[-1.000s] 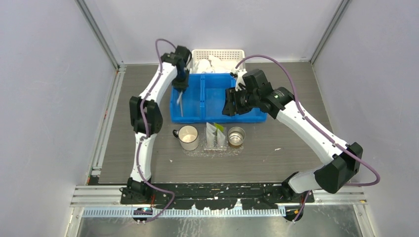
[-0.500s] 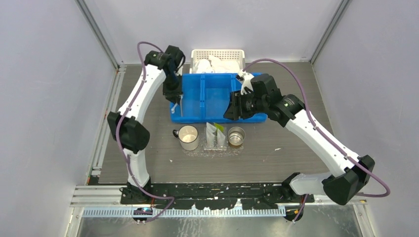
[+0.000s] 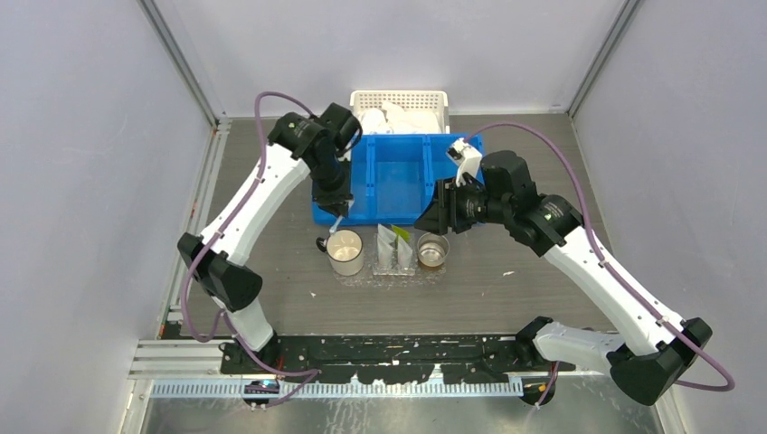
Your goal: Prepare toiletry sets of a toothbrush and toothpaste on the tray
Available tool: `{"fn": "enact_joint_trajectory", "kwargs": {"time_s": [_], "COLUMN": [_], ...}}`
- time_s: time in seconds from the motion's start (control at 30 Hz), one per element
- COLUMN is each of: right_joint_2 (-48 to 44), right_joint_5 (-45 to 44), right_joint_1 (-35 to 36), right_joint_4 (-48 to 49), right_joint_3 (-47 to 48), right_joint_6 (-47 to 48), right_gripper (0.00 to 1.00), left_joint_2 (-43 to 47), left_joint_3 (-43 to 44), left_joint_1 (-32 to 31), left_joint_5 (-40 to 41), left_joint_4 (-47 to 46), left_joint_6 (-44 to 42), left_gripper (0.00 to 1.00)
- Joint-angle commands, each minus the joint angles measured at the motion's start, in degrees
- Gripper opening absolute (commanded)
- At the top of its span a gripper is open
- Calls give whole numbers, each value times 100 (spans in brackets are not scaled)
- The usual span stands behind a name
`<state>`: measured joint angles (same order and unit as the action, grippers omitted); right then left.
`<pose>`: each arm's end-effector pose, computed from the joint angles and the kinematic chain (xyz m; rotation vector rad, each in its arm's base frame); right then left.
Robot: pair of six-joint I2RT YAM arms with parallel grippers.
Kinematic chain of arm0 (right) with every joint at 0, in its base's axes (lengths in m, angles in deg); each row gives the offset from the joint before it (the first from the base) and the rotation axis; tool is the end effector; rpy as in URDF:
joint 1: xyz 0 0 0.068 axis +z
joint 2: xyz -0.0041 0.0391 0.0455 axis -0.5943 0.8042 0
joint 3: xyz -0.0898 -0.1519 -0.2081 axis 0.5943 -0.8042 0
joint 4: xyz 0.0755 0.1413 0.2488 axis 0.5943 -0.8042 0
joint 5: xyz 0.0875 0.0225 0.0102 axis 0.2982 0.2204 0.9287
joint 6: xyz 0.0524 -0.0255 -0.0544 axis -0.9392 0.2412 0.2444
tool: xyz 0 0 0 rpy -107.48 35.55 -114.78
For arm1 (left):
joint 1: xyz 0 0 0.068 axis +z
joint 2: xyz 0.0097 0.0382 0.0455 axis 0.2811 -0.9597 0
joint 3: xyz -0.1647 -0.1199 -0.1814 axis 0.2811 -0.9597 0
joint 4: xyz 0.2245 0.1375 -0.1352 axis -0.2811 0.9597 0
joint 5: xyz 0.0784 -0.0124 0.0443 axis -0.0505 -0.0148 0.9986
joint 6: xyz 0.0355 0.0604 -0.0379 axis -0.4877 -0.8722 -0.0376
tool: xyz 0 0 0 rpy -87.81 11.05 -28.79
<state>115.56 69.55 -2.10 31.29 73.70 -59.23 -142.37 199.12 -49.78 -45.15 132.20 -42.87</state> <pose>0.2281 0.1854 0.3647 -0.4511 2.2075 0.9510 0.2970 -0.1972 0.3767 -0.0099 2.8819 -0.2622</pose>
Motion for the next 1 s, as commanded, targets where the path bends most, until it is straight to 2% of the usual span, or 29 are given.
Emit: {"fn": "enact_joint_trajectory", "kwargs": {"time_s": [0.0,0.37,0.67,0.97], "right_joint_2": [-190,-26,92,138], "right_joint_5": [195,202,235,204], "right_joint_1": [-18,-18,-18,-17], "right_joint_4": [205,277,383,342], "right_joint_3": [-64,-130,-171,-153], "right_joint_6": [-67,-18,-72,-30], "right_gripper": [54,54,54,54], "left_joint_2": [282,539,427,-141], "left_joint_3": [-504,-1680,-2420,-2286], "left_joint_1": [-163,-164,-162,-168], "left_joint_5": [275,229,-222,-330], "left_joint_4": [1040,665,41,-497], "left_joint_6": [384,375,269,140], "left_gripper": [13,11,11,11]}}
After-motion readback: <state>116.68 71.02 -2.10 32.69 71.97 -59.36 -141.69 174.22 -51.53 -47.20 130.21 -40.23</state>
